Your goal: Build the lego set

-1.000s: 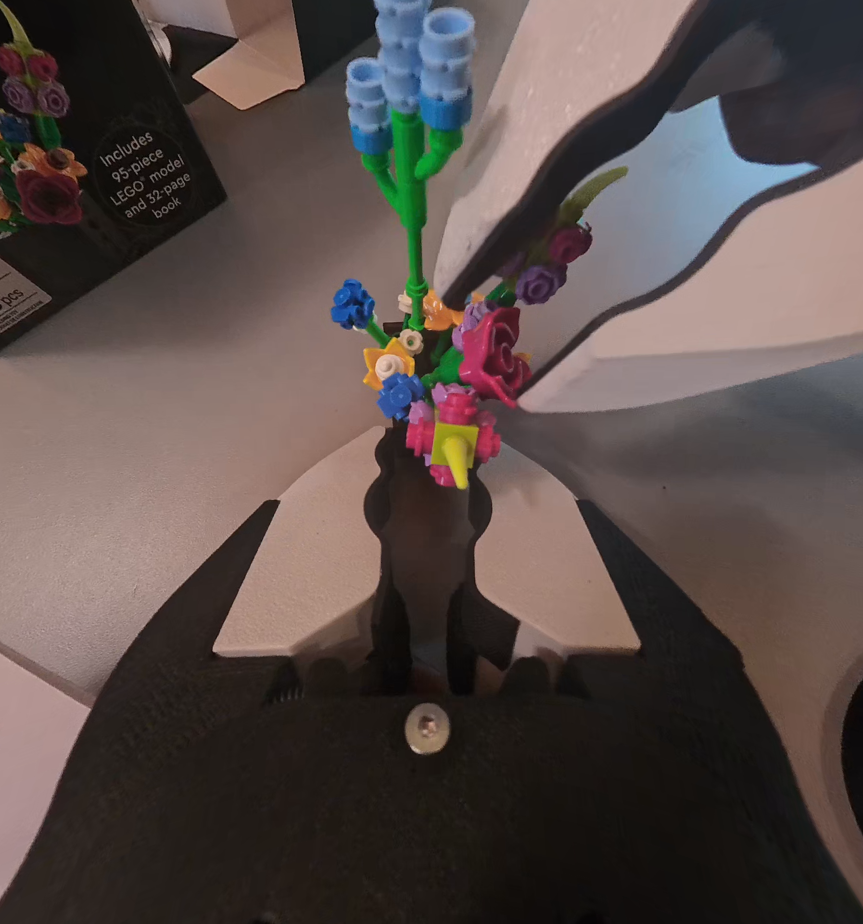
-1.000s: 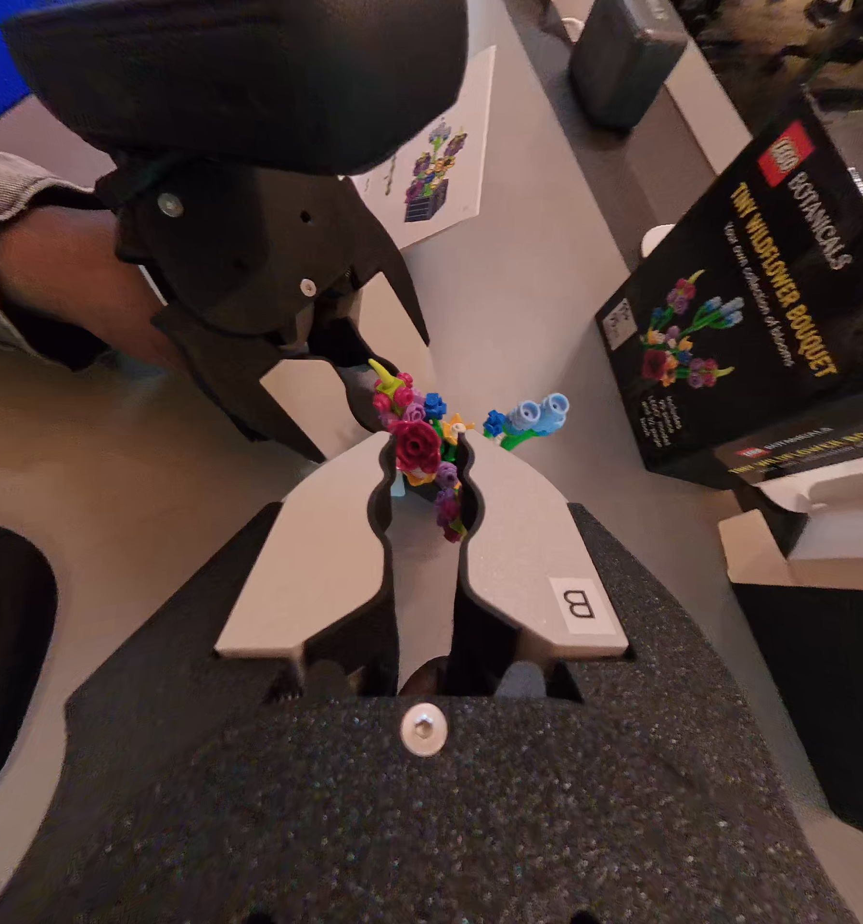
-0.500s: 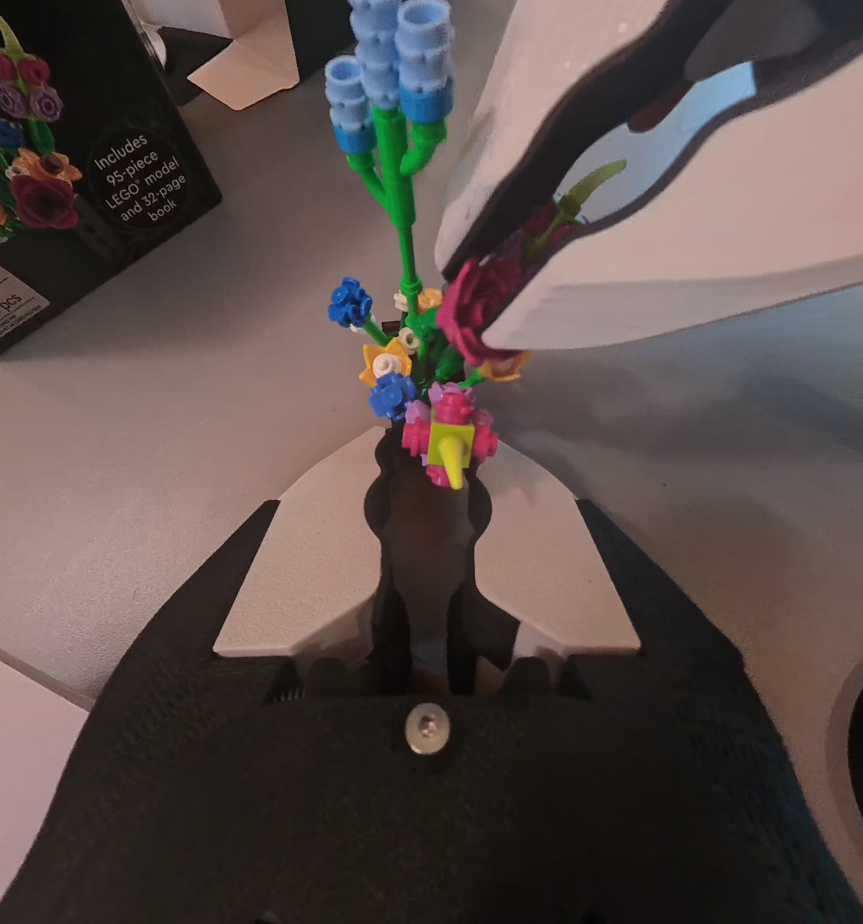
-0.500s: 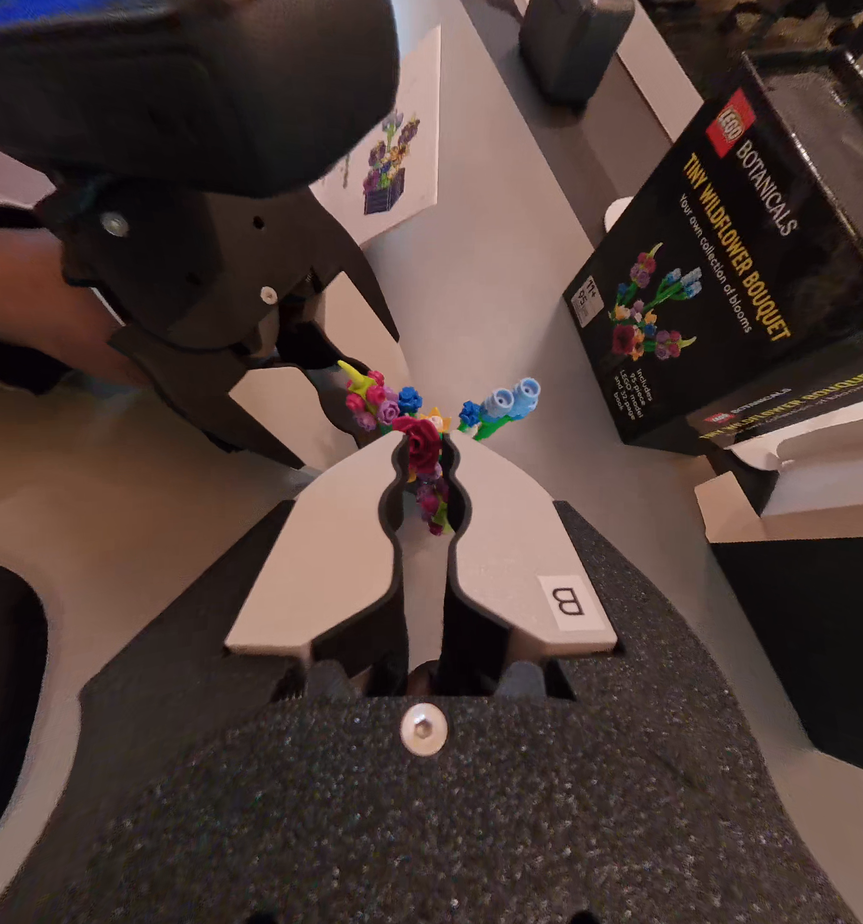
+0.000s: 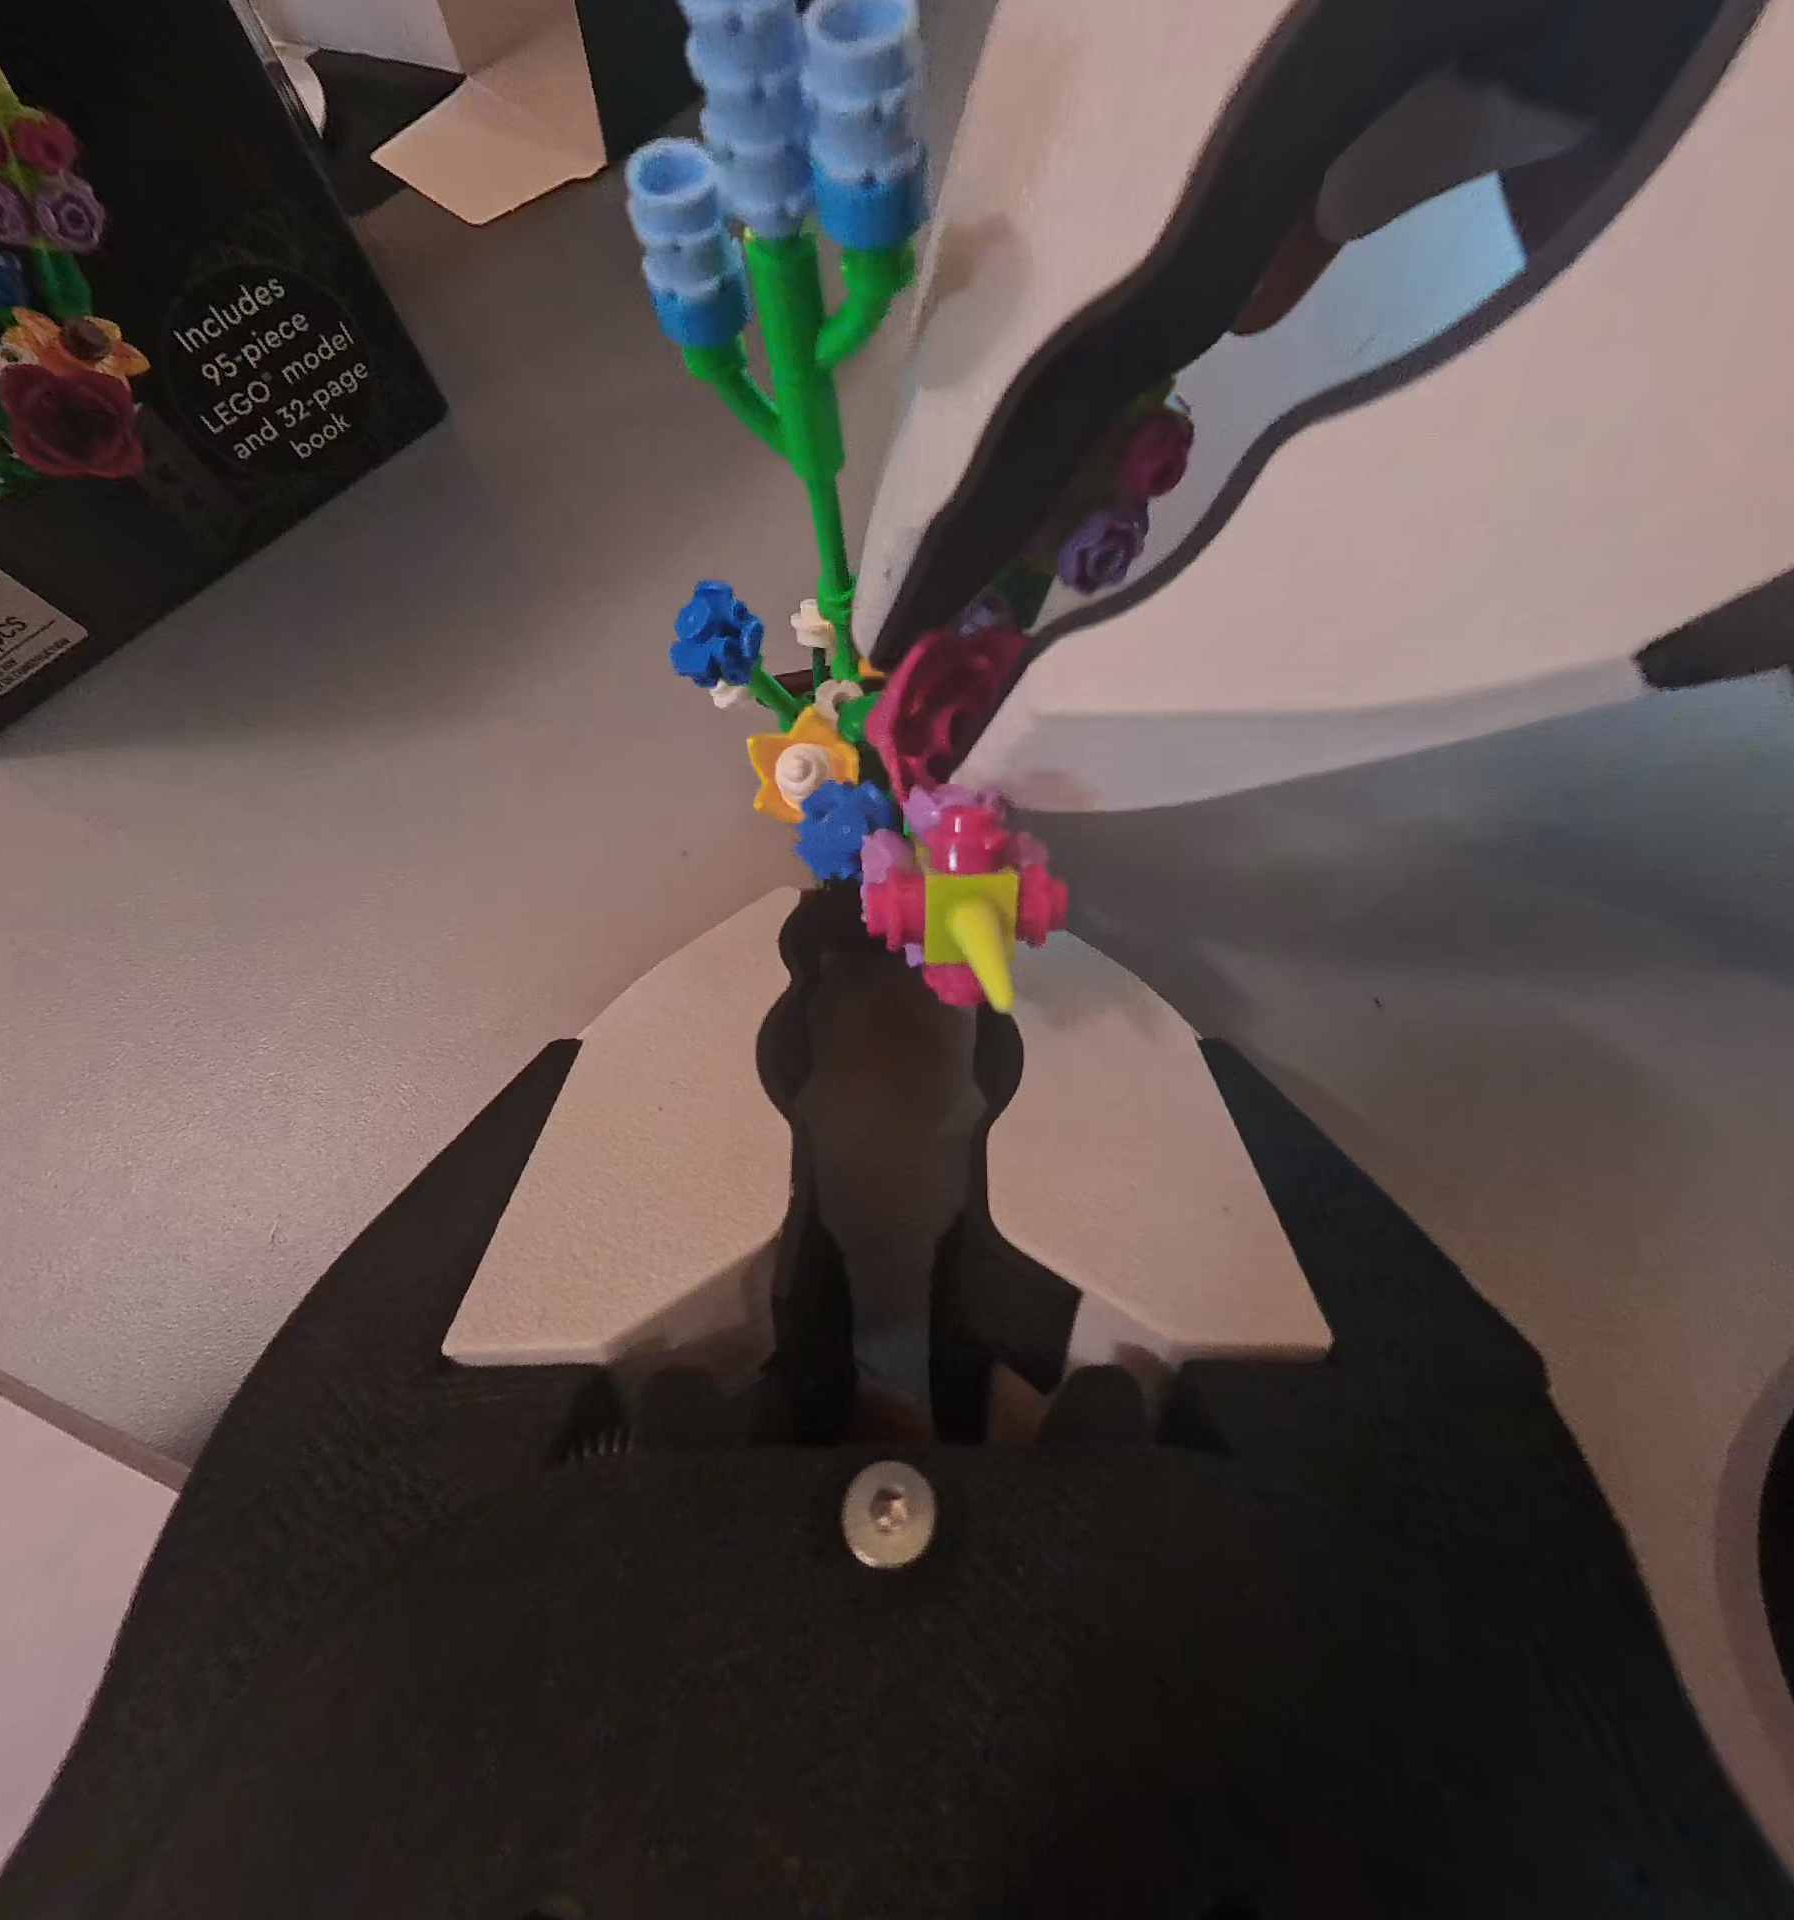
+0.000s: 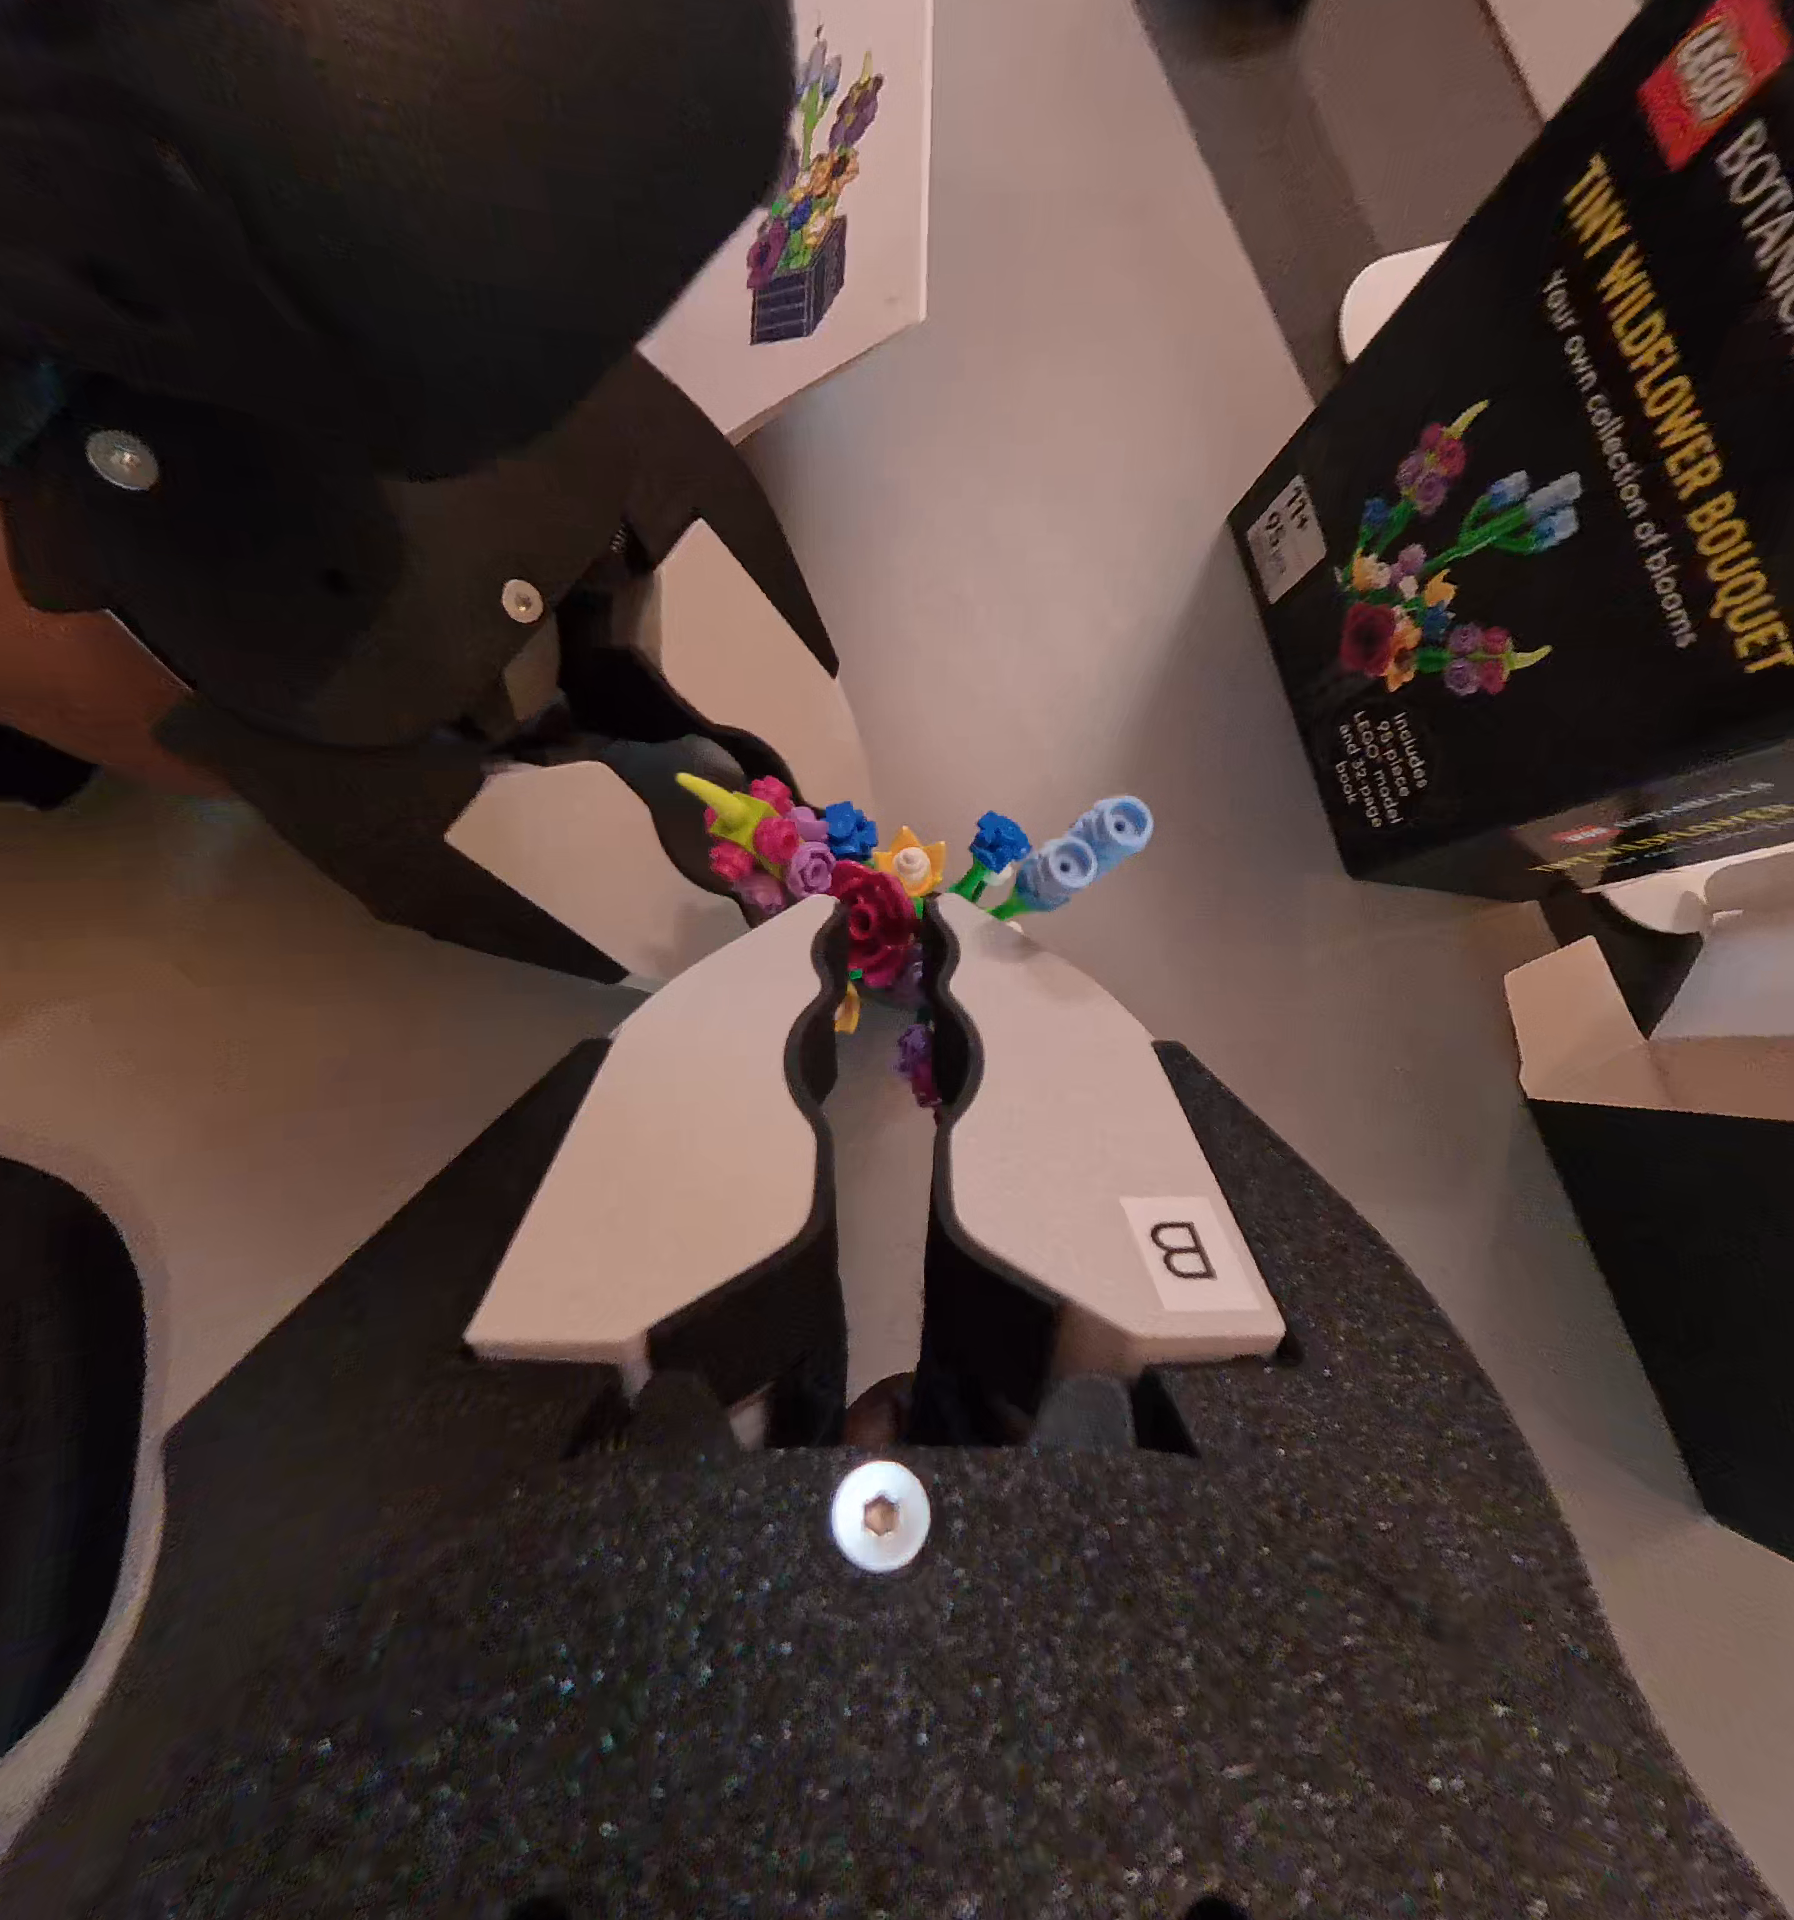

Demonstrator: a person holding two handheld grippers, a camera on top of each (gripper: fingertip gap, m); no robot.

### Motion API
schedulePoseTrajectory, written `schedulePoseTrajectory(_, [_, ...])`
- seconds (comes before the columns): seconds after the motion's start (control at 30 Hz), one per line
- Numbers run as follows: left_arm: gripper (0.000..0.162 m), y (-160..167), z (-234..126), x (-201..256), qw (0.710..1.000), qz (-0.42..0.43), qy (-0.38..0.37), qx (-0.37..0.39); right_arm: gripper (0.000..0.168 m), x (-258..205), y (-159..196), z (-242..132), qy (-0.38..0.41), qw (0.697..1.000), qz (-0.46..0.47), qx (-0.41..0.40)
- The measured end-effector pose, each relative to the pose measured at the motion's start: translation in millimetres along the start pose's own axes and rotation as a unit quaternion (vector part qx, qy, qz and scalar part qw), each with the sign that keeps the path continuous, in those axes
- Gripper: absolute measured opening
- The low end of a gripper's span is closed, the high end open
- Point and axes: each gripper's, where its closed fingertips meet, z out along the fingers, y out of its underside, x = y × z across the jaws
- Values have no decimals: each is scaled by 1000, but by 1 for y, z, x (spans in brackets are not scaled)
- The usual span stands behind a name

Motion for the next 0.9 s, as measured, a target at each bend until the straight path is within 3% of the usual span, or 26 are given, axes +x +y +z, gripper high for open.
schedulePoseTrajectory(0.2, [28,0,0,-1,1000,-5,3,1,25,0,-3,-5,-10,1000,-1,-1])
schedulePoseTrajectory(0.4, [28,0,0,-1,1000,-6,2,1,8,8,-7,-10,14,999,5,37])
schedulePoseTrajectory(0.53, [28,-1,0,-1,1000,-6,3,1,6,7,-2,-6,22,999,-4,30])
schedulePoseTrajectory(0.73, [37,-9,-14,-2,999,-13,12,41,22,8,-27,-55,41,984,48,169])
schedulePoseTrajectory(0.9, [65,-14,-50,-1,998,-27,-8,50,65,2,-11,-91,142,951,111,251])
